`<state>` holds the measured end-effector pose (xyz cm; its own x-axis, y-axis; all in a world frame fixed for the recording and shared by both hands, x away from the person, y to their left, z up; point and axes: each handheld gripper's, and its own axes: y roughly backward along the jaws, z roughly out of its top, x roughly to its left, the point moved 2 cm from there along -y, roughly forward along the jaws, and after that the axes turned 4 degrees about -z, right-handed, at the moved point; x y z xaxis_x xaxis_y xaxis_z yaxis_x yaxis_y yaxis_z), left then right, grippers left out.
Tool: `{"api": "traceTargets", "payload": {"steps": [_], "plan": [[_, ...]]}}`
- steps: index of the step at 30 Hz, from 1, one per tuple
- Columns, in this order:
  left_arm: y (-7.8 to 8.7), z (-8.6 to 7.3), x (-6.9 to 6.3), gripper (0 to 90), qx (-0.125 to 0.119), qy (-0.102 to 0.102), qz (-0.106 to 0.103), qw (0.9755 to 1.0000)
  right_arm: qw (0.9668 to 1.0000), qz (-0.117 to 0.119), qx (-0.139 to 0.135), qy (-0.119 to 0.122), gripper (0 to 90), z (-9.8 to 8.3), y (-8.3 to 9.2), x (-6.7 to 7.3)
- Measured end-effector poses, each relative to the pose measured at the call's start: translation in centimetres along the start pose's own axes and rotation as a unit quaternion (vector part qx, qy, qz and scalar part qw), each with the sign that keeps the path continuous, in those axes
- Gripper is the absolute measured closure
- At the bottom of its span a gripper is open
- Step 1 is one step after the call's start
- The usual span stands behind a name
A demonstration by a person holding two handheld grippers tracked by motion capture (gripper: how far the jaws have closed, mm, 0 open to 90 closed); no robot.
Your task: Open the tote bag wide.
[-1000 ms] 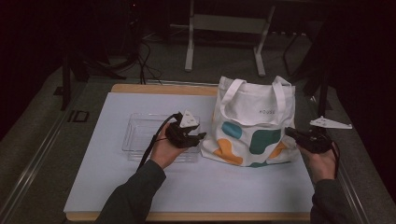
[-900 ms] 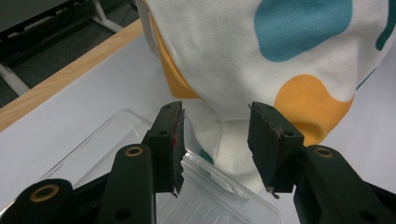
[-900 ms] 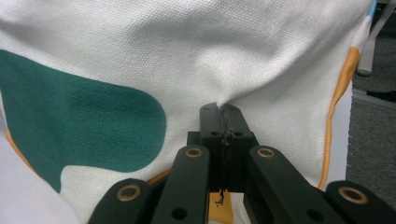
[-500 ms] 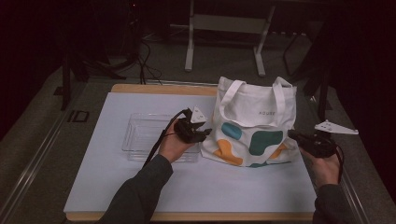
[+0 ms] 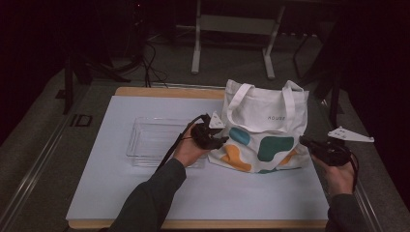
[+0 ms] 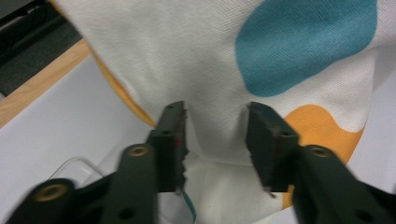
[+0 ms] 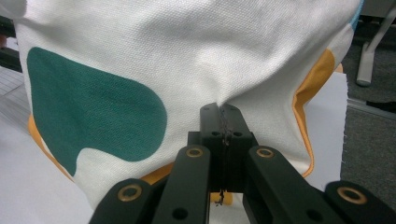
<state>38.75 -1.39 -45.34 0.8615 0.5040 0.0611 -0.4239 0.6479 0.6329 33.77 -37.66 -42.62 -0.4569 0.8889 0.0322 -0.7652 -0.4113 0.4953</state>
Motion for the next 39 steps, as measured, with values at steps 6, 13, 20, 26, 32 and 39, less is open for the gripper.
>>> {"api": "traceTargets", "payload": {"steps": [6, 13, 20, 26, 32, 39], "plan": [[0.0, 0.4, -0.5, 88.9, 0.003, -0.008, 0.013, 0.9999, 1.0, -0.002, -0.003, 0.001, 90.0, -0.1, 0.1, 0.0], [0.8, 0.2, -0.8, 90.0, -0.016, -0.005, 0.004, 0.9998, 0.9999, -0.001, -0.01, 0.004, 90.0, -0.3, 0.6, 0.2], [1.8, 0.6, -1.2, 90.0, -0.016, -0.025, 0.015, 0.9994, 0.9998, 0.001, -0.018, 0.004, 90.0, -0.7, 1.3, 0.4], [1.4, 0.0, 0.9, 82.3, -0.013, 0.012, 0.028, 0.9995, 0.9998, 0.001, -0.018, 0.007, 90.0, -0.7, 1.4, 0.4], [0.9, 0.4, 2.9, 60.7, -0.009, 0.034, 0.035, 0.9988, 0.9998, 0.003, -0.018, 0.005, 90.0, -0.7, 1.3, 0.4], [0.0, 2.0, 4.7, 50.4, -0.029, 0.05, 0.023, 0.9981, 0.9998, 0.004, -0.02, 0.001, 90.0, -0.8, 1.3, 0.3]]}}
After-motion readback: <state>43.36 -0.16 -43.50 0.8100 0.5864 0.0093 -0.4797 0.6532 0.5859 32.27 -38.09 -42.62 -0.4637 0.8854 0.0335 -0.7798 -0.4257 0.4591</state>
